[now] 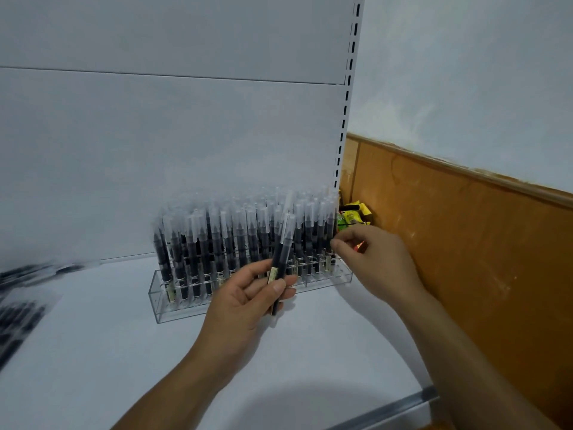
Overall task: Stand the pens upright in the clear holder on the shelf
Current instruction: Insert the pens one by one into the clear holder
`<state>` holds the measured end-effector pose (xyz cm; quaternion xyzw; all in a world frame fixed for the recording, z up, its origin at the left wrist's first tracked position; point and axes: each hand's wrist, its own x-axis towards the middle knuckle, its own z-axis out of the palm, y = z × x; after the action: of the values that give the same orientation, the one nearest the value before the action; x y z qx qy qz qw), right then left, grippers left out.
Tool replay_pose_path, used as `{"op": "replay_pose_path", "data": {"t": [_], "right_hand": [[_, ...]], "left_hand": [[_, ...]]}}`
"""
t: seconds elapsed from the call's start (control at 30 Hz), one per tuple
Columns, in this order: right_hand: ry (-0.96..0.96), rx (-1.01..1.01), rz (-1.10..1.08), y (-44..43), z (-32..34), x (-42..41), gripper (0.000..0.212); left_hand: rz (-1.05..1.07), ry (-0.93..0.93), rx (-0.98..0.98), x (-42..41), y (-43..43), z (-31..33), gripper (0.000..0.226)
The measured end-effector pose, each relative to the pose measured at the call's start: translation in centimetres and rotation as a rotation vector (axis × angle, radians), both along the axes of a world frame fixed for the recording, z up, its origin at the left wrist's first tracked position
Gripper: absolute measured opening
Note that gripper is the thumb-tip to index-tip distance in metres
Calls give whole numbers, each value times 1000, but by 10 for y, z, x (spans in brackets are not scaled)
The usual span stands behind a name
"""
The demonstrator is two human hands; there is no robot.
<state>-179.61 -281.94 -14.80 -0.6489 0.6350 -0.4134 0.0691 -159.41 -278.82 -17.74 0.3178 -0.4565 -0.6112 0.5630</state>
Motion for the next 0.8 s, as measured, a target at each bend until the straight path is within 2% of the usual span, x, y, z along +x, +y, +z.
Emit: {"op": "replay_pose_path", "data": {"t": [0.1,0.2,0.27,0.33,0.43,0.57,0.67,0.8], "right_hand": [[-209,26,243,16,-9,25,4],[-270,51,384,21,-14,47,8],[-246,24,372,20,-17,52,14],[-260,29,372,18,-17,53,11],[-454,62,396,20,-8,46,9],[-620,-51,220,14,12,22,8],[-515,-189,70,2,22,1,6],[-336,-203,-17,-18,20,-14,7]], "left_hand": [[6,-26,-13,0,1,1,25],[-6,-48,-17,-1,2,0,23],[-19,-40,-7,-1,3,-1,22],[-20,-37,-5,-2,2,-2,23],[3,-39,-18,-2,3,0,21],[48,-32,14,-1,0,-2,21],[47,-49,21,0,0,-2,18],[53,-70,0,-1,1,-2,16]]}}
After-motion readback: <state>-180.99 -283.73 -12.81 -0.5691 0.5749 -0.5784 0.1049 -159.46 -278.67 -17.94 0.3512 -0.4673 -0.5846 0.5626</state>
